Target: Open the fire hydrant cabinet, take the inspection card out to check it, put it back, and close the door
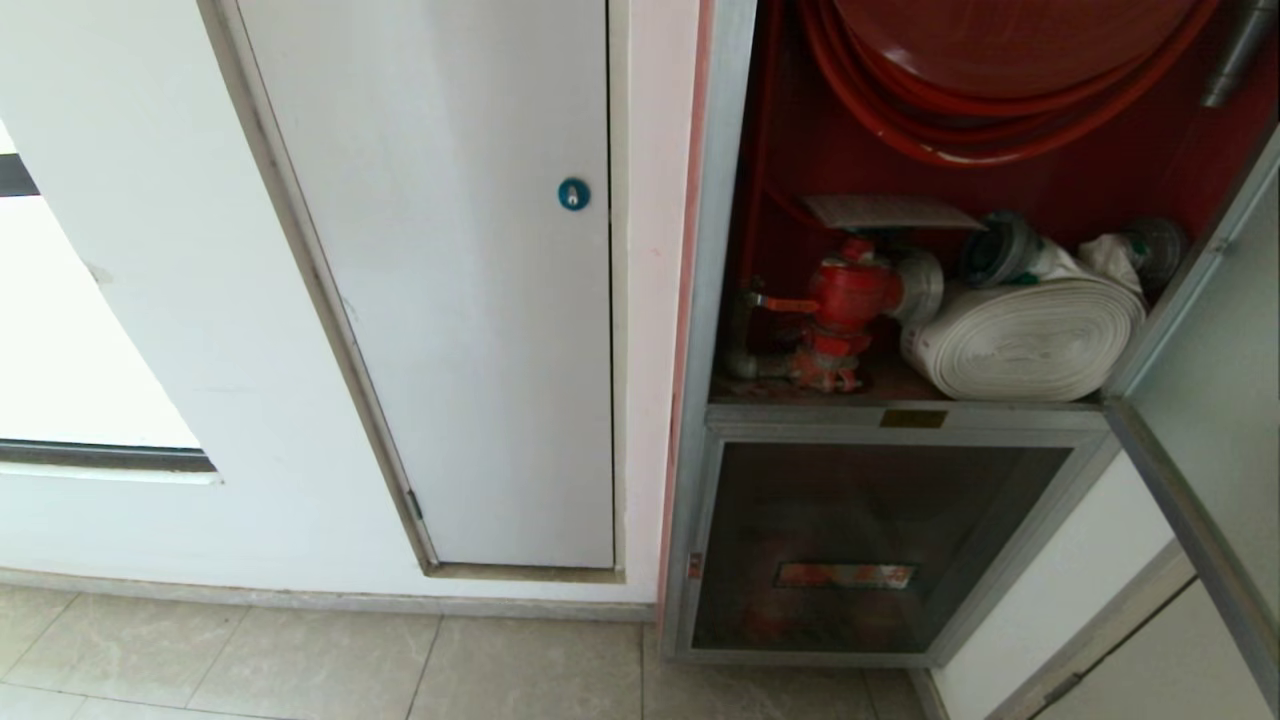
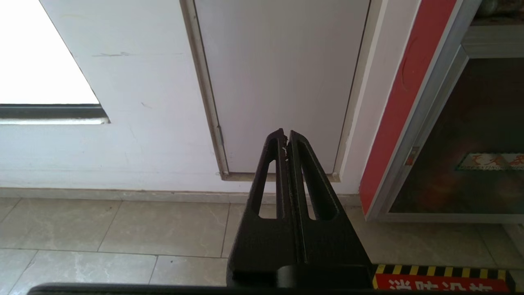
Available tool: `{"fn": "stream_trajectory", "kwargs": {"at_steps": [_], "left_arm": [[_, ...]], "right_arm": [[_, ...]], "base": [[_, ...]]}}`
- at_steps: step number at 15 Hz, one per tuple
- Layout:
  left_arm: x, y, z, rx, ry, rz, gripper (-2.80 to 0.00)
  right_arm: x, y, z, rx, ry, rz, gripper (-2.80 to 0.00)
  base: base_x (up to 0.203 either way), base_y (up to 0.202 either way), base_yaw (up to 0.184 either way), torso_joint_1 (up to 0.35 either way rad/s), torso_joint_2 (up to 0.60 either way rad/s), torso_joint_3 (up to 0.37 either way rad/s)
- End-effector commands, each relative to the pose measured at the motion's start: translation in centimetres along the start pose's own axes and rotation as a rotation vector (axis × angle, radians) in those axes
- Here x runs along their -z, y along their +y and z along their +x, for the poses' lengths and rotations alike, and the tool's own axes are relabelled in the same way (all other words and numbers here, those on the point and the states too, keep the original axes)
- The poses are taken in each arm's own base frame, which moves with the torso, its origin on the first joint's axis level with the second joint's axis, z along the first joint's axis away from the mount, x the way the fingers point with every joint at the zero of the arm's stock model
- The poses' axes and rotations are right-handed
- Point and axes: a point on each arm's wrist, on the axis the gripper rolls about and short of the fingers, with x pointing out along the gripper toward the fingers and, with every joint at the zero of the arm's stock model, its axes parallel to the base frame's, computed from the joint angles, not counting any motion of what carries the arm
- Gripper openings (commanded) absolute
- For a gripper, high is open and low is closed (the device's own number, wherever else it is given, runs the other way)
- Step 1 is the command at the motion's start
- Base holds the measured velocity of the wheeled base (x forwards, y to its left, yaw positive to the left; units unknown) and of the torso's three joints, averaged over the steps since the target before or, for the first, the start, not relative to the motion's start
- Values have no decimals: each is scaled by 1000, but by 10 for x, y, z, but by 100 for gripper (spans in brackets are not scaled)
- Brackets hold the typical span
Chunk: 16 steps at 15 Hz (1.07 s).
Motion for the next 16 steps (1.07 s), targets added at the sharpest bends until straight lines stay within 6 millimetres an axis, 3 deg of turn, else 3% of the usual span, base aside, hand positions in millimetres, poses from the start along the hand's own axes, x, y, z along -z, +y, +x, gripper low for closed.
{"fn": "stream_trajectory", "kwargs": {"at_steps": [1, 5, 7, 13, 16], "left_arm": [[4, 0, 1, -1, 14, 0, -280], [4, 0, 1, -1, 15, 0, -280], [4, 0, 1, -1, 13, 0, -280], [4, 0, 1, -1, 14, 0, -280], [4, 0, 1, -1, 13, 0, -280]], "right_arm": [[14, 0, -10, -17, -44, -4, -280], [52, 0, -19, -21, -105, -9, -280], [69, -1, -14, 21, -88, -9, -280], [93, -3, 3, 49, -98, -22, -280], [95, -3, 3, 49, -92, -25, -280]], "base": [[0, 0, 0, 0, 0, 0], [0, 0, 0, 0, 0, 0], [0, 0, 0, 0, 0, 0], [0, 0, 0, 0, 0, 0], [0, 0, 0, 0, 0, 0]]}}
